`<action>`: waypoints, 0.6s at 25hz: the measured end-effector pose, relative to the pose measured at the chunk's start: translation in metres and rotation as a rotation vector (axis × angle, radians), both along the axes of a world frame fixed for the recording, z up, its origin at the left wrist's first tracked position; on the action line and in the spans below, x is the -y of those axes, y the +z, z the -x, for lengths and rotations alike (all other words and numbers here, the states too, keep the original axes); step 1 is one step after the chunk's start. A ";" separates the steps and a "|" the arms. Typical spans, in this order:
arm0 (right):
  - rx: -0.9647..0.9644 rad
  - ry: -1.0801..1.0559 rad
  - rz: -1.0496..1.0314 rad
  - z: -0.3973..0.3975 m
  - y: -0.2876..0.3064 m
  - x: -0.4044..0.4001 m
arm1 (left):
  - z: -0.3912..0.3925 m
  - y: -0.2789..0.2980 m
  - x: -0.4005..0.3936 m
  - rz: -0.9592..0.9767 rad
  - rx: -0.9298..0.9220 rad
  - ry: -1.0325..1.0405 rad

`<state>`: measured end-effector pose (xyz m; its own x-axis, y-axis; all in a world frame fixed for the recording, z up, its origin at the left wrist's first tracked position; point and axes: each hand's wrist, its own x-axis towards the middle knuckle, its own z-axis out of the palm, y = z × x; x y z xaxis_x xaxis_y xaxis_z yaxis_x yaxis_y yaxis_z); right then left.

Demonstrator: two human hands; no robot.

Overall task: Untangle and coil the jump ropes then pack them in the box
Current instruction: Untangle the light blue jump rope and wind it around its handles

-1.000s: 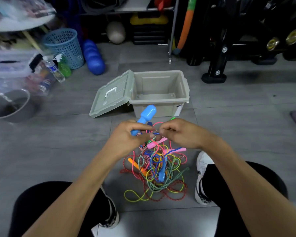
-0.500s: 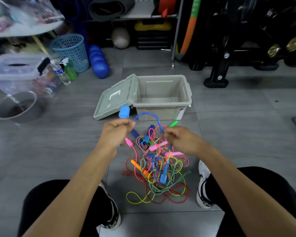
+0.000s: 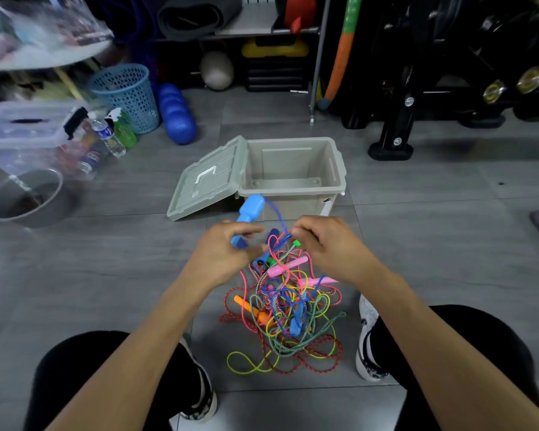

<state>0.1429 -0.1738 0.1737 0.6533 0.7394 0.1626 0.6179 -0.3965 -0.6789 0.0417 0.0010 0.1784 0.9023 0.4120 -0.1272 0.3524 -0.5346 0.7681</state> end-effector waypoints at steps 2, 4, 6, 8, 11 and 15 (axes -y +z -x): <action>-0.020 0.033 -0.013 0.002 -0.003 -0.004 | -0.001 0.001 0.007 0.004 0.073 -0.070; -0.076 0.036 -0.047 0.004 -0.004 -0.006 | -0.002 -0.003 0.014 -0.006 0.104 -0.100; -0.167 0.013 -0.075 0.004 -0.004 -0.006 | -0.004 -0.002 0.016 0.001 0.134 -0.076; -0.294 -0.005 -0.020 0.002 -0.007 -0.004 | -0.005 0.003 0.013 0.088 0.186 0.026; -0.468 0.067 0.209 0.002 -0.022 0.003 | -0.007 0.013 0.006 0.324 0.277 0.258; -0.281 0.063 0.483 0.000 -0.035 0.007 | -0.004 0.003 -0.003 0.299 0.100 0.293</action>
<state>0.1425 -0.1812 0.1392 0.5751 0.7256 -0.3778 0.4720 -0.6715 -0.5712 0.0462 0.0045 0.1810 0.7665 0.6109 -0.1980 0.3721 -0.1712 0.9122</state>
